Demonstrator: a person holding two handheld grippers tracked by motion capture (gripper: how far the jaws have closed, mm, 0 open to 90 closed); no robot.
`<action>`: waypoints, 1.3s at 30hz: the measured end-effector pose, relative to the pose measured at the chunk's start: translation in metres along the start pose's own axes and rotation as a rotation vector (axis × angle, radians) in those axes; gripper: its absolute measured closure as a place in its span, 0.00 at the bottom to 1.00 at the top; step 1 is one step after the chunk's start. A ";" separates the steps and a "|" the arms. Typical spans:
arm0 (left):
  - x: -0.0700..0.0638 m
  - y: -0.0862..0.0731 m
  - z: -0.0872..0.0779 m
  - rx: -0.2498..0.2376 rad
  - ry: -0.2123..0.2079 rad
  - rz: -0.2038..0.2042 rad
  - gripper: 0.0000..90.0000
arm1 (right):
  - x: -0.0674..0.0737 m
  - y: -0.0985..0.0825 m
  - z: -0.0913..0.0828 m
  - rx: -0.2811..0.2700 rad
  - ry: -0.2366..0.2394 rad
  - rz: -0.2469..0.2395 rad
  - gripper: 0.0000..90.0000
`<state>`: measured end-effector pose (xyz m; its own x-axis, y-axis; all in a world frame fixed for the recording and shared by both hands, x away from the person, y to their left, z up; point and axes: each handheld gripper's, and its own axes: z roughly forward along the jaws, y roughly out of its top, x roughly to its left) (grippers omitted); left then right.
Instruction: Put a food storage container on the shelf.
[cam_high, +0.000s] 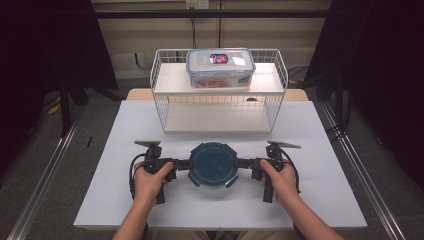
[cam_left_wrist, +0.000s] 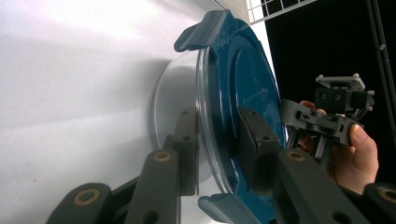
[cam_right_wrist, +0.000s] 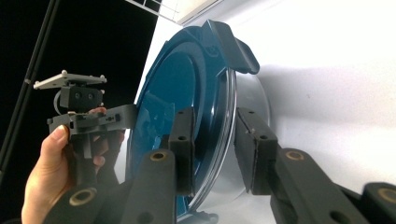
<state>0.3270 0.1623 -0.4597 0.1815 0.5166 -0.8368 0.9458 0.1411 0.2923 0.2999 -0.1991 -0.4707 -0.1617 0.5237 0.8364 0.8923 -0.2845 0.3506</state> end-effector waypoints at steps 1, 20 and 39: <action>-0.001 0.000 0.000 -0.001 0.005 -0.005 0.79 | 0.000 0.000 0.000 0.002 -0.003 0.004 0.79; -0.012 0.002 -0.006 -0.015 0.001 -0.012 0.83 | -0.002 0.001 -0.007 -0.041 0.057 0.108 0.84; -0.076 0.037 -0.027 -0.043 -0.036 0.055 0.84 | 0.043 0.034 -0.040 -0.130 0.106 0.083 0.84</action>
<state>0.3407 0.1507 -0.3726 0.2433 0.4943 -0.8346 0.9217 0.1502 0.3577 0.3063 -0.2184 -0.4055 -0.1395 0.4082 0.9022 0.8436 -0.4282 0.3242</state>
